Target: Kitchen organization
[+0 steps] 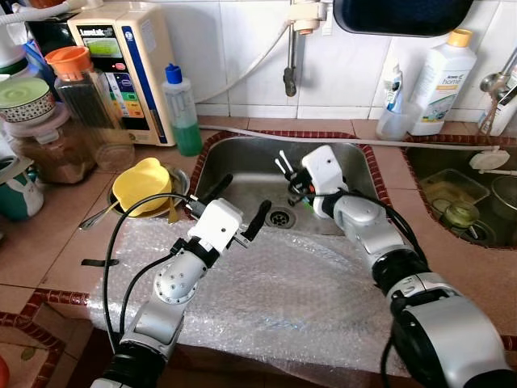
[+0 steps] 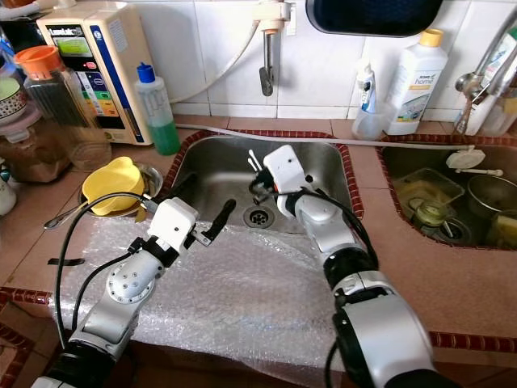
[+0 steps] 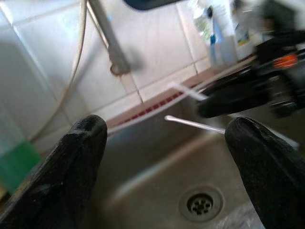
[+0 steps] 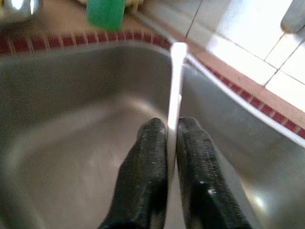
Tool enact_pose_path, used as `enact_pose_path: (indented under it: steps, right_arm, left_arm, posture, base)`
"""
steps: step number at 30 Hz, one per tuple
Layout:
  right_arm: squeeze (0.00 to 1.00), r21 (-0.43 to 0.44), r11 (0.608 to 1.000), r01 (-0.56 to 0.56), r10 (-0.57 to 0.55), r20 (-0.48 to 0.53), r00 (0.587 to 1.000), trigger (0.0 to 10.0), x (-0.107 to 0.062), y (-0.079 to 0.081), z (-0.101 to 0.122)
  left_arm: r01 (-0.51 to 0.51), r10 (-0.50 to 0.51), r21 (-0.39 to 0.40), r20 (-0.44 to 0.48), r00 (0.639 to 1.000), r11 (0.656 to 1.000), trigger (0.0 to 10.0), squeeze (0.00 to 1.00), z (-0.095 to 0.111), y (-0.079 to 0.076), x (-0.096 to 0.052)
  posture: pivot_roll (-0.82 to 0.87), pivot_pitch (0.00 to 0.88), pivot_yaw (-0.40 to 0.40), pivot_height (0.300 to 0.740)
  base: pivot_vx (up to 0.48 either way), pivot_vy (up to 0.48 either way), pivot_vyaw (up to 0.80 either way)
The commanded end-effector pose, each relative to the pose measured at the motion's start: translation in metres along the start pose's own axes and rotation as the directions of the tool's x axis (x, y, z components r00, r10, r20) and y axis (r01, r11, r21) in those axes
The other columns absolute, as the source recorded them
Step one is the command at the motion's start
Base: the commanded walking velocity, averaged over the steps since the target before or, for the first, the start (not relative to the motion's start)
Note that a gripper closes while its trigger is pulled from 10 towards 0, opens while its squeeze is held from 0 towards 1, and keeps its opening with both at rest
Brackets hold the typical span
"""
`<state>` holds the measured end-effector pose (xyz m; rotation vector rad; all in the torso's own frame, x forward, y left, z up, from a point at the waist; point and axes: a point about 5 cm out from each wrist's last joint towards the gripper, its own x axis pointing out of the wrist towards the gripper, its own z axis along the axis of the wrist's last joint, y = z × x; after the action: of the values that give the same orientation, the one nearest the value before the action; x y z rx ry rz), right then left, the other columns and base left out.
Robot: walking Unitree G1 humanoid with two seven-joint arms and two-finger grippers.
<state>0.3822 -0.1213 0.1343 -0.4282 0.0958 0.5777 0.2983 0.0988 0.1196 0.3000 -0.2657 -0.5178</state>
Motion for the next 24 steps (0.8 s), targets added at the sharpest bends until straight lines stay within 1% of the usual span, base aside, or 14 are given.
enact_pose_path:
  steps: [1, 2, 3, 6, 8, 9, 12, 14, 17, 19, 20, 21, 22, 24]
  right_arm:
    - [1.00, -0.052, 0.999, -0.010, 0.010, -0.004, 1.000, 10.0, -0.002, -0.002, -0.001]
    - [1.00, -0.071, 0.998, -0.002, 0.002, -0.006, 1.000, 10.0, -0.003, -0.004, -0.001]
    - [1.00, -0.111, 0.994, 0.017, -0.018, -0.006, 1.000, 10.0, -0.004, -0.008, -0.002]
    - [1.00, -0.152, 0.988, 0.035, -0.036, -0.001, 0.999, 10.0, -0.005, -0.012, 0.000]
    - [1.00, -0.130, 0.991, 0.039, -0.036, 0.021, 0.999, 10.0, -0.004, -0.012, 0.004]
    - [1.00, -0.113, 0.993, 0.034, -0.029, 0.050, 0.998, 10.0, -0.003, -0.011, 0.009]
    - [1.00, -0.117, 0.993, 0.028, -0.016, 0.101, 0.995, 10.0, 0.000, -0.005, 0.016]
    - [1.00, -0.115, 0.993, 0.027, -0.015, 0.109, 0.994, 10.0, 0.001, -0.003, 0.017]
    - [1.00, -0.086, 0.996, 0.022, -0.011, 0.128, 0.992, 10.0, 0.002, 0.001, 0.017]
    - [1.00, -0.051, 0.998, 0.022, -0.013, 0.161, 0.987, 10.0, 0.003, 0.004, 0.021]
    - [1.00, -0.023, 1.000, 0.013, -0.009, 0.176, 0.984, 10.0, 0.003, 0.006, 0.023]
    - [1.00, 0.042, 0.999, -0.007, -0.002, 0.212, 0.977, 10.0, 0.004, 0.010, 0.027]
    - [1.00, 0.085, 0.996, -0.026, 0.005, 0.237, 0.972, 10.0, 0.004, 0.012, 0.031]
    - [1.00, 0.143, 0.988, -0.051, 0.008, 0.285, 0.959, 10.0, 0.004, 0.016, 0.038]
  left_arm:
    - [-0.009, 0.009, -0.005, -0.018, 1.000, 1.000, 10.0, 1.00, -0.001, 0.007, 0.001]
    - [-0.013, 0.013, -0.006, -0.018, 1.000, 1.000, 10.0, 1.00, -0.001, 0.009, 0.001]
    - [-0.017, 0.016, -0.007, -0.019, 1.000, 1.000, 10.0, 1.00, -0.001, 0.010, 0.001]
    - [-0.017, 0.017, -0.013, -0.025, 1.000, 1.000, 10.0, 1.00, -0.001, 0.009, 0.002]
    - [-0.016, 0.016, -0.016, -0.028, 0.999, 1.000, 10.0, 1.00, -0.002, 0.008, 0.003]
    - [-0.018, 0.017, -0.016, -0.029, 0.999, 1.000, 10.0, 1.00, -0.002, 0.006, 0.003]
    - [-0.049, 0.048, -0.030, -0.028, 0.998, 0.998, 10.0, 1.00, -0.001, 0.005, 0.007]
    - [-0.048, 0.048, -0.031, -0.028, 0.998, 0.998, 10.0, 1.00, -0.001, 0.005, 0.008]
    - [-0.038, 0.038, -0.018, -0.027, 0.999, 0.999, 10.0, 1.00, 0.000, 0.005, 0.008]
    - [-0.045, 0.045, 0.001, -0.039, 0.998, 0.999, 10.0, 1.00, -0.002, 0.007, 0.007]
    - [-0.058, 0.058, 0.010, -0.048, 0.997, 0.998, 10.0, 1.00, -0.003, 0.009, 0.007]
    - [-0.087, 0.087, 0.014, -0.064, 0.994, 0.996, 10.0, 1.00, -0.005, 0.014, 0.008]
    - [-0.109, 0.109, 0.013, -0.069, 0.992, 0.994, 10.0, 1.00, -0.006, 0.018, 0.008]
    - [-0.149, 0.150, 0.022, -0.071, 0.986, 0.989, 10.0, 1.00, -0.006, 0.024, 0.007]
  posture:
    - [0.10, 0.000, 0.048, 0.740]
    - [0.10, 0.000, 0.048, 0.740]
    - [0.09, 0.000, 0.051, 0.740]
    - [0.09, 0.000, 0.055, 0.740]
    - [0.09, 0.000, 0.056, 0.740]
    - [0.08, 0.000, 0.059, 0.740]
    - [0.08, 0.000, 0.064, 0.740]
    - [0.08, 0.000, 0.065, 0.740]
    - [0.07, 0.000, 0.065, 0.740]
    - [0.08, 0.000, 0.064, 0.740]
    - [0.08, 0.000, 0.064, 0.740]
    - [0.08, 0.000, 0.063, 0.740]
    - [0.07, 0.000, 0.060, 0.740]
    - [0.07, 0.000, 0.060, 0.740]
  base:
    - [0.000, 0.000, 0.00]
    - [0.000, 0.000, 0.00]
    - [0.000, 0.000, 0.00]
    - [0.000, 0.000, 0.00]
    - [0.000, 0.000, 0.00]
    - [0.000, 0.000, 0.00]
    - [0.000, 0.000, 0.00]
    - [0.000, 0.000, 0.00]
    - [0.000, 0.000, 0.00]
    - [0.000, 0.000, 0.00]
    - [0.000, 0.000, 0.00]
    - [0.000, 0.000, 0.00]
    - [0.000, 0.000, 0.00]
    - [0.000, 0.000, 0.00]
